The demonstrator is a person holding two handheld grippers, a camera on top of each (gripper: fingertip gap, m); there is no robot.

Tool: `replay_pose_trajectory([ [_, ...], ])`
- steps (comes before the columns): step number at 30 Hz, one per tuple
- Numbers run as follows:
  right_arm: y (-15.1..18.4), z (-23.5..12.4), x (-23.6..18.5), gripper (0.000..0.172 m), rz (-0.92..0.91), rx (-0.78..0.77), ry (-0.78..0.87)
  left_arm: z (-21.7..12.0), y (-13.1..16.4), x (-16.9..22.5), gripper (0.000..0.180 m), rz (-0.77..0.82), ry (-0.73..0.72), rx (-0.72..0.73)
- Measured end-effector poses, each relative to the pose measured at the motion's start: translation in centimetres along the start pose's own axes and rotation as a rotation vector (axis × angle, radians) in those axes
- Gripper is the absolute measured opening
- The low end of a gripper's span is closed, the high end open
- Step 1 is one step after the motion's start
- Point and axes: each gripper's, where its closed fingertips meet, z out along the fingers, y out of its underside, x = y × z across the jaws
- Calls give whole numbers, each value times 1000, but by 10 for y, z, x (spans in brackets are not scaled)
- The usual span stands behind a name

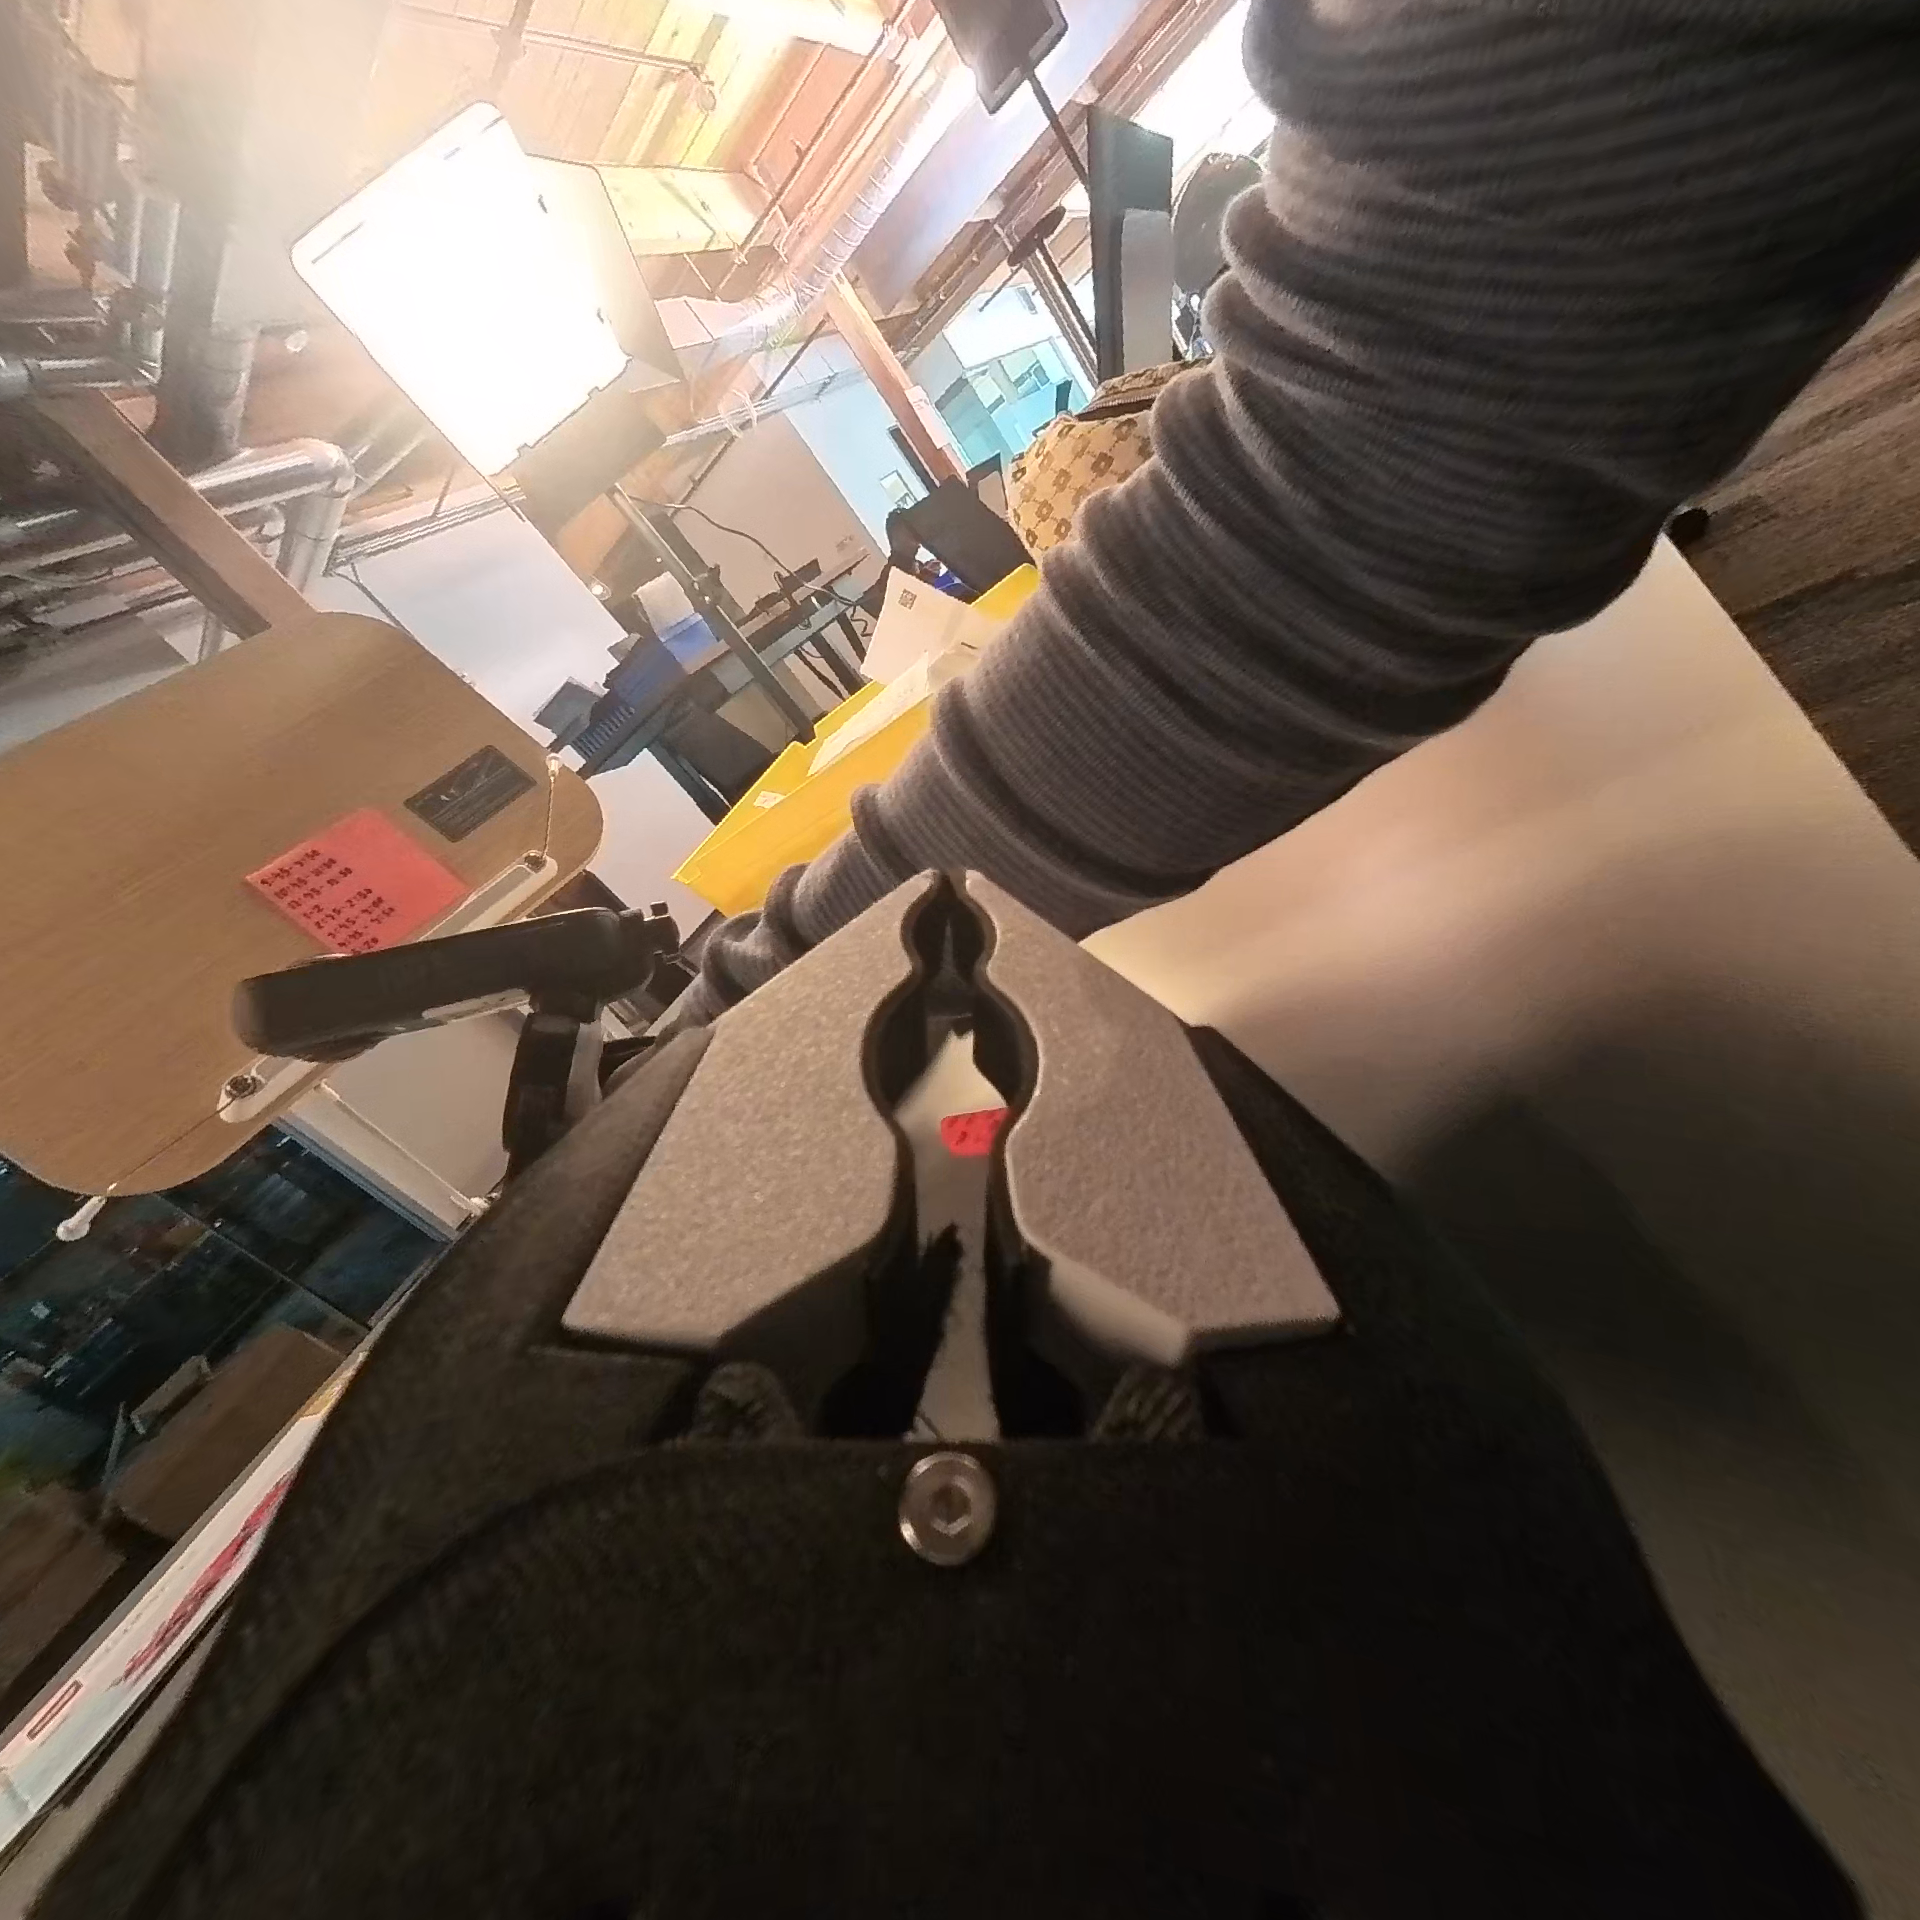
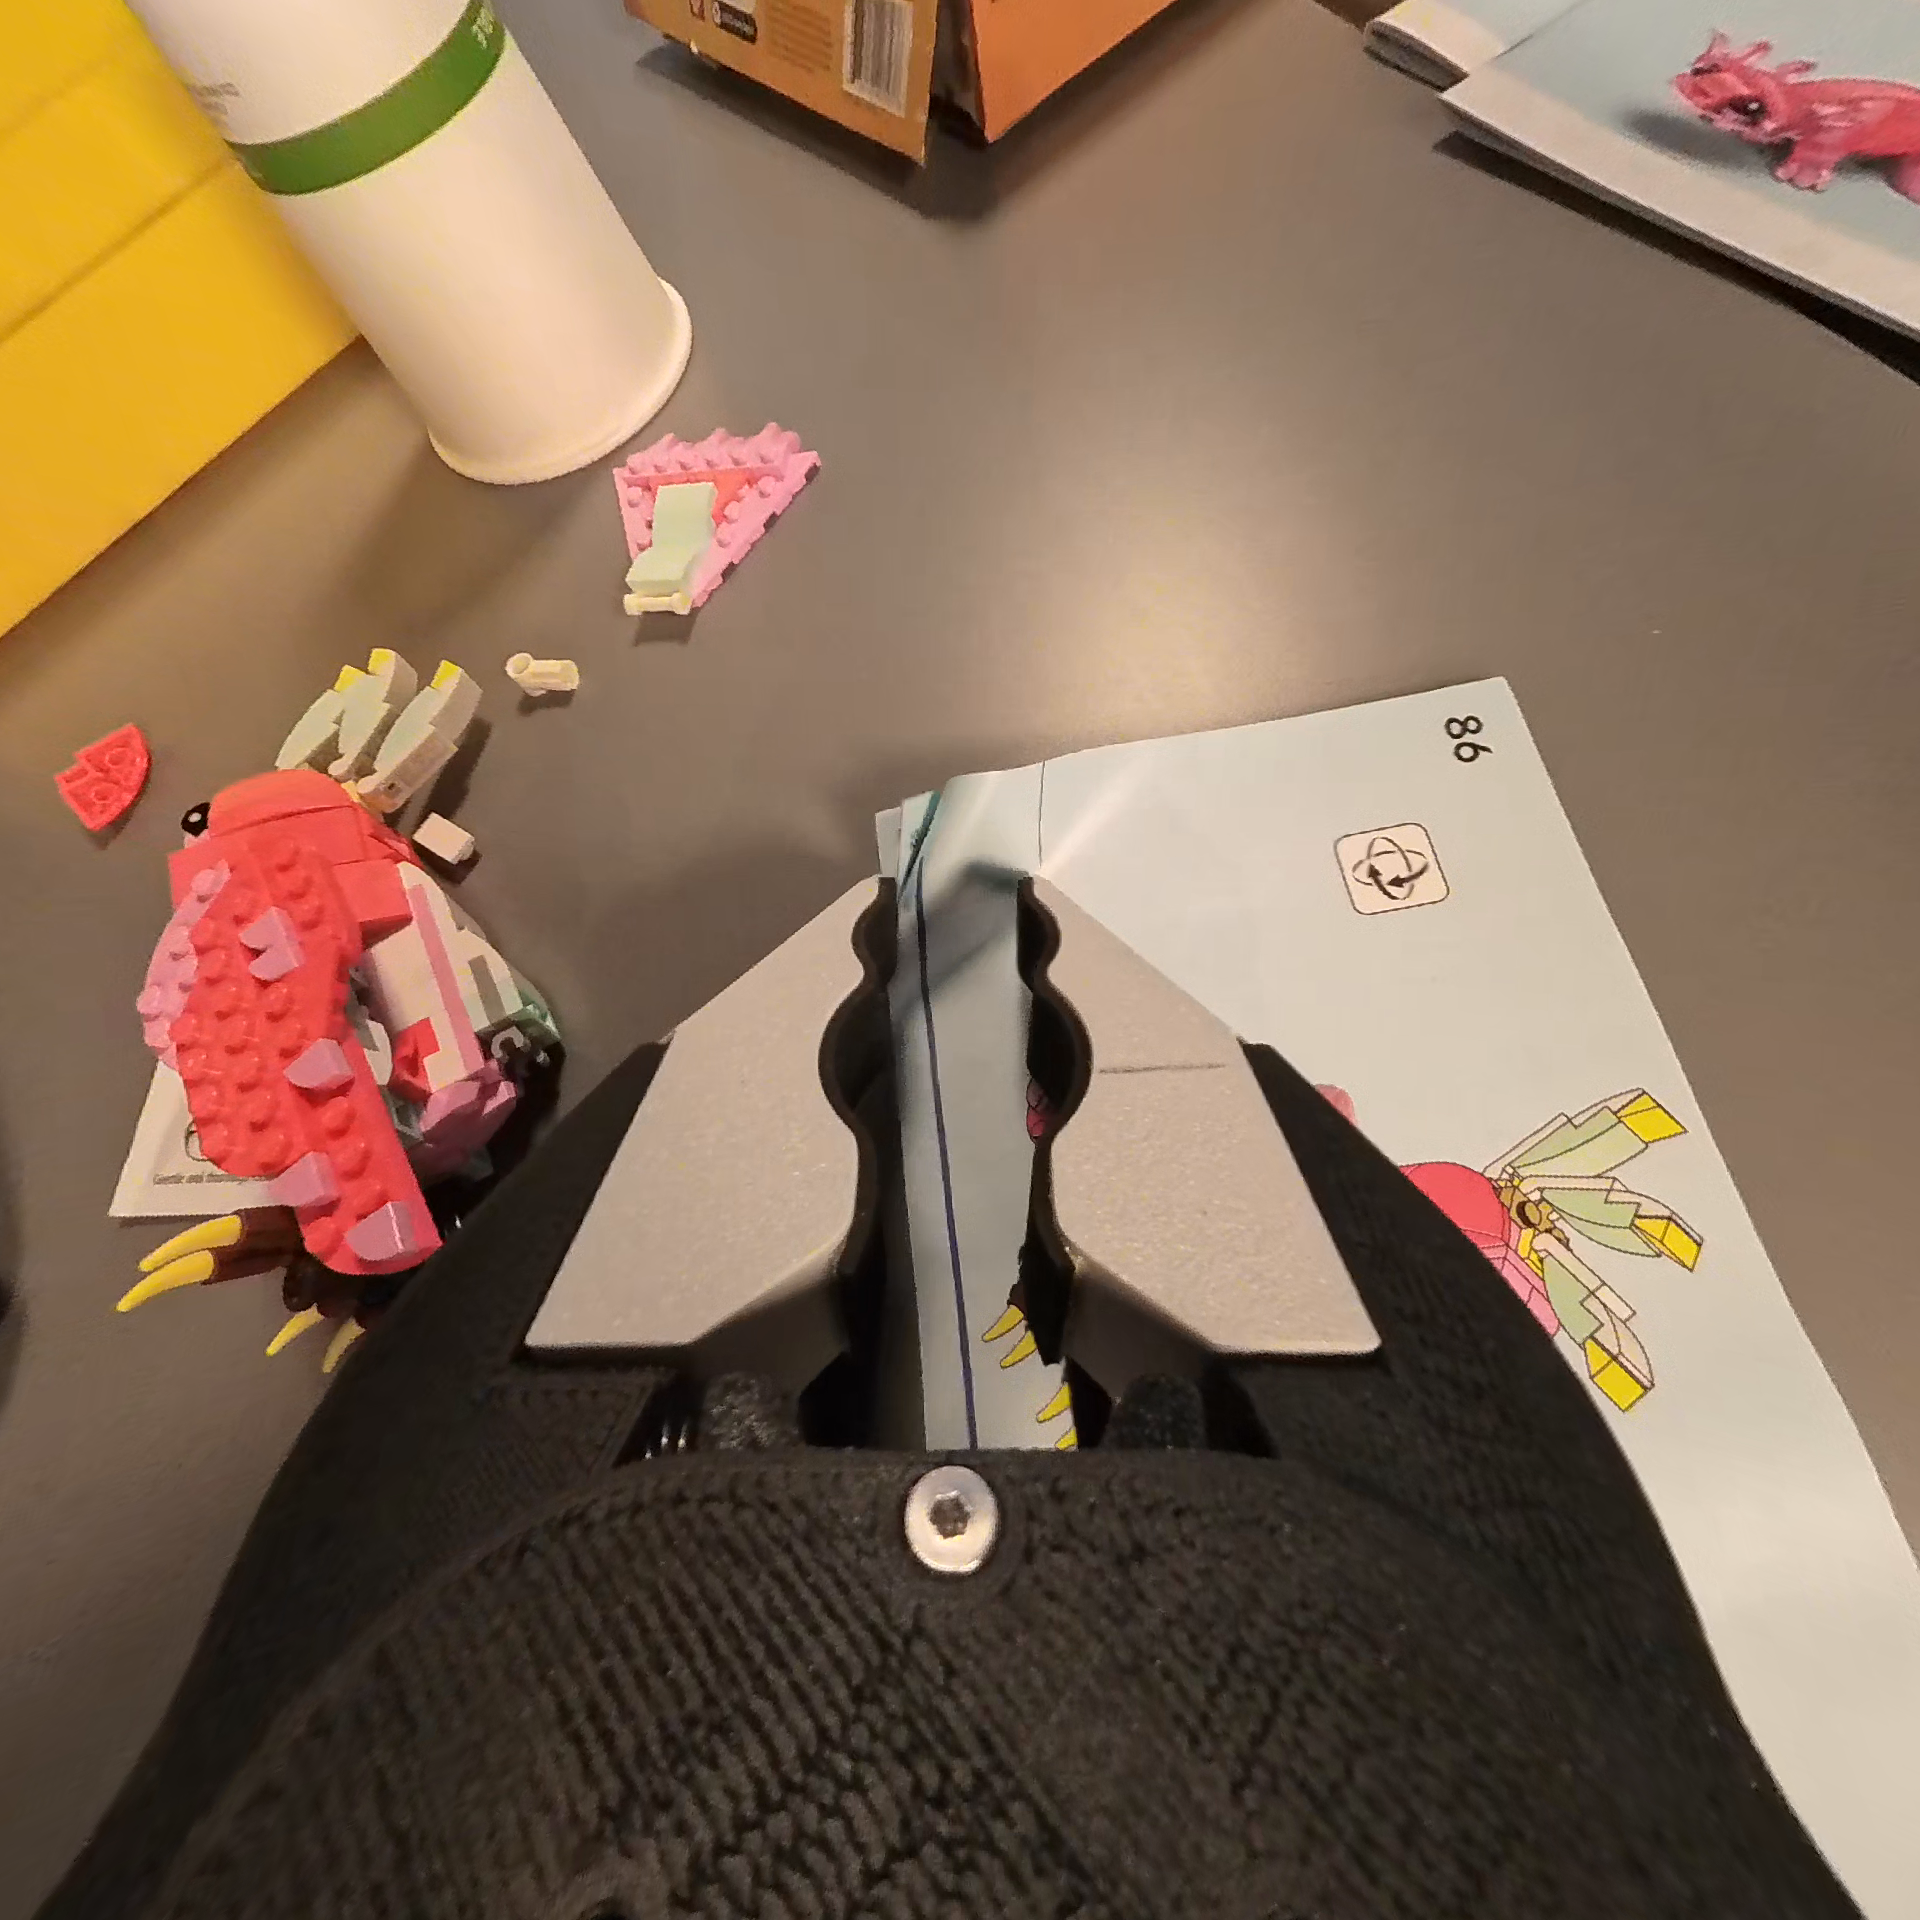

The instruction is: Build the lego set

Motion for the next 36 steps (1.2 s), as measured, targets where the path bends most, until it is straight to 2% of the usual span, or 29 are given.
replay_pose_trajectory([
  [14, 0, 0, 0, 22, 0, 4, 5, 0, 0, 3, 0, 16, 13, -4],
  [27, -7, -6, 1, 17, 208, 57, -151, 0, 0, 4, 0, 15, 23, -4],
  [36, -9, -8, -1, 19, 250, 73, -201, 0, 1, 5, 0, 14, 27, -5],
])
